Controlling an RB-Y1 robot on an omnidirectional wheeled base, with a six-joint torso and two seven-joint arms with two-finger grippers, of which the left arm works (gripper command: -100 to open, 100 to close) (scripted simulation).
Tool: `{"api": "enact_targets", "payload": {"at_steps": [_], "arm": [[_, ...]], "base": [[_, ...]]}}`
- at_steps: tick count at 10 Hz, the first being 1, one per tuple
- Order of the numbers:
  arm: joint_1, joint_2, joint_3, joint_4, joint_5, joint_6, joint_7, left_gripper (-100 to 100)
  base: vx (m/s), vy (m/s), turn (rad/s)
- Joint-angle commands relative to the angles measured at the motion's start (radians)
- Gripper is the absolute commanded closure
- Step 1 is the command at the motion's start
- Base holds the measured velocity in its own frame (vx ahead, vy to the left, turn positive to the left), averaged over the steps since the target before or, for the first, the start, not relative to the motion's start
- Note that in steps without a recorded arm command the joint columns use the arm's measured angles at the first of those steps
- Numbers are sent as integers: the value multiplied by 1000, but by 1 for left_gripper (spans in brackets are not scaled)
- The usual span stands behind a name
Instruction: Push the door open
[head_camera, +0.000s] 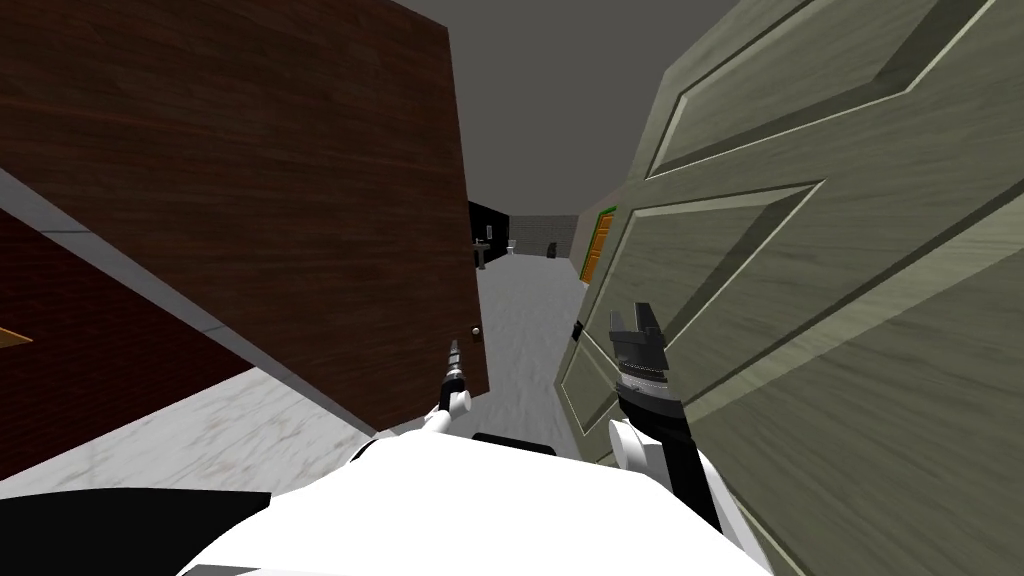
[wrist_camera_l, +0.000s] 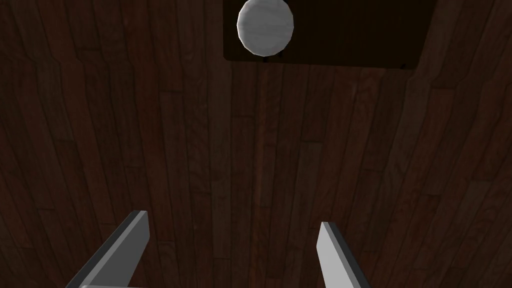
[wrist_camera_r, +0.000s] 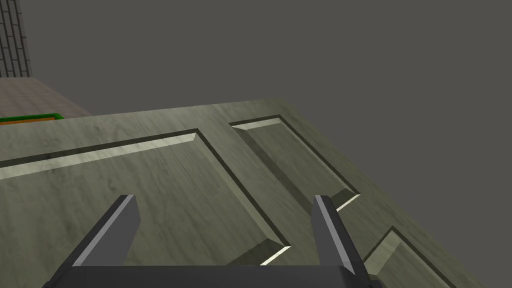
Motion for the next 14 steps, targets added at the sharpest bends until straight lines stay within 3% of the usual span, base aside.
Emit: {"api": "enact_targets", "payload": {"at_steps": [1,3,5,7,8,9,13,14], "arm": [[12,20,0,-23,-1,9,-5,-100],[12,22,1,-21,0,7,-7,-100],[11,10,1,-20,0,5,-9,-100],[11,-20,2,-19,1,2,-11,-100],[11,-20,2,-19,1,2,-11,-100],[11,-50,3,-18,1,1,-12,-100],[18,-50,3,-26,1,5,-13,-100],[18,-50,3,-26,1,5,-13,100]], "base": [[135,99,11],[165,77,-12],[173,31,-24],[171,-41,-17],[108,-44,-14],[103,-77,-79],[40,-29,-3],[0,0,0]]}}
